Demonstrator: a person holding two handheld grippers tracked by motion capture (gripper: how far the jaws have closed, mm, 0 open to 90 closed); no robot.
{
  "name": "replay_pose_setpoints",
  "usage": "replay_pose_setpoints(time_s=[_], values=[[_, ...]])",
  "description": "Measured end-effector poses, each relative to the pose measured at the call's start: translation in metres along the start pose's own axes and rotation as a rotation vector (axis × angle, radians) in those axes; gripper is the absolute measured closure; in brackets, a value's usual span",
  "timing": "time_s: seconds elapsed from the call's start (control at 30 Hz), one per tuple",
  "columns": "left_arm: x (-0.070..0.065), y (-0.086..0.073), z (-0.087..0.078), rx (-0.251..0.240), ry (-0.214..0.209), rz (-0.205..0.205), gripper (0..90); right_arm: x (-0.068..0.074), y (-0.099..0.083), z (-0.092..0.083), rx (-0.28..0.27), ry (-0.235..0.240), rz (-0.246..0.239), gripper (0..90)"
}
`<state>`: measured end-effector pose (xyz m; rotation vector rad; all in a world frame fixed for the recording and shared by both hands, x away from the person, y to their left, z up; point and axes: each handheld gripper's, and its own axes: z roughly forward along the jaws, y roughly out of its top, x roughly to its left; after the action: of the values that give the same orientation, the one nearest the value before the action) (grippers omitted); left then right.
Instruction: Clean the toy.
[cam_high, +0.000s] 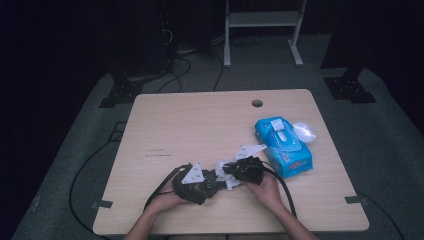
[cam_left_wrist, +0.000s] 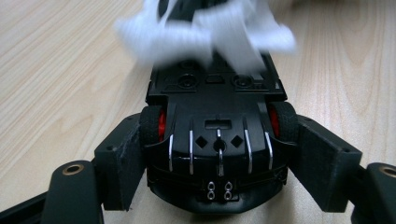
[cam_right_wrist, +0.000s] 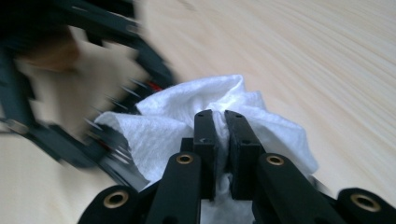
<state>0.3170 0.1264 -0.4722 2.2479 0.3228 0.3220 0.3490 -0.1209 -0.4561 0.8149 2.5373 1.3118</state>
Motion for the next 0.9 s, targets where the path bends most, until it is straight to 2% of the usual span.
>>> replay_pose_setpoints(time_s=[0.03,0.13,0.2,0.27,0.33,0.4,0.47,0.53,0.6,0.63,0.7,0.77,0.83,0.9], values=[[0.001,0.0,0.0,-0.011,0.0,-0.007,24.6,-0.006,-0.005,-0.004,-0.003,-0.006,0.024,83.1],[0.001,0.0,0.0,-0.006,0.002,-0.008,24.6,-0.013,-0.01,-0.009,0.002,-0.019,0.047,83.2],[0.0,0.0,0.0,0.006,0.006,0.001,24.6,-0.006,-0.007,-0.007,-0.007,-0.03,0.026,83.2],[0.0,0.0,0.0,0.007,0.004,-0.001,24.6,0.003,-0.004,-0.002,-0.008,0.026,0.011,83.2],[0.001,-0.001,0.001,0.013,0.003,-0.002,24.5,0.013,0.0,0.002,-0.009,0.05,-0.032,83.2],[0.001,-0.002,0.001,0.014,0.007,-0.007,24.4,0.015,0.002,0.002,0.005,0.056,-0.06,83.2],[0.002,-0.002,-0.001,0.011,0.011,-0.011,24.4,0.01,0.001,-0.001,0.017,0.045,-0.052,83.2],[0.003,-0.002,-0.002,0.005,0.013,-0.016,24.4,0.0,-0.004,-0.008,0.031,0.012,-0.035,83.1],[0.004,-0.003,-0.002,0.009,0.009,-0.019,24.3,-0.01,-0.008,-0.014,0.045,0.006,0.008,83.1],[0.004,-0.003,-0.001,0.01,0.013,-0.018,24.3,-0.013,-0.009,-0.016,0.047,0.013,0.032,83.1],[0.005,-0.003,0.0,0.019,0.014,-0.019,24.2,-0.012,-0.008,-0.018,0.034,0.039,0.043,83.1],[0.005,-0.003,0.0,0.022,0.015,-0.023,24.2,-0.006,-0.004,-0.017,0.031,0.091,0.038,83.1],[0.006,-0.003,-0.001,0.009,0.015,-0.04,24.1,0.001,-0.002,-0.016,0.05,0.12,0.018,83.1],[0.008,-0.003,-0.002,0.002,0.012,-0.069,22.2,0.003,-0.003,-0.015,0.067,0.13,0.01,83.1]])
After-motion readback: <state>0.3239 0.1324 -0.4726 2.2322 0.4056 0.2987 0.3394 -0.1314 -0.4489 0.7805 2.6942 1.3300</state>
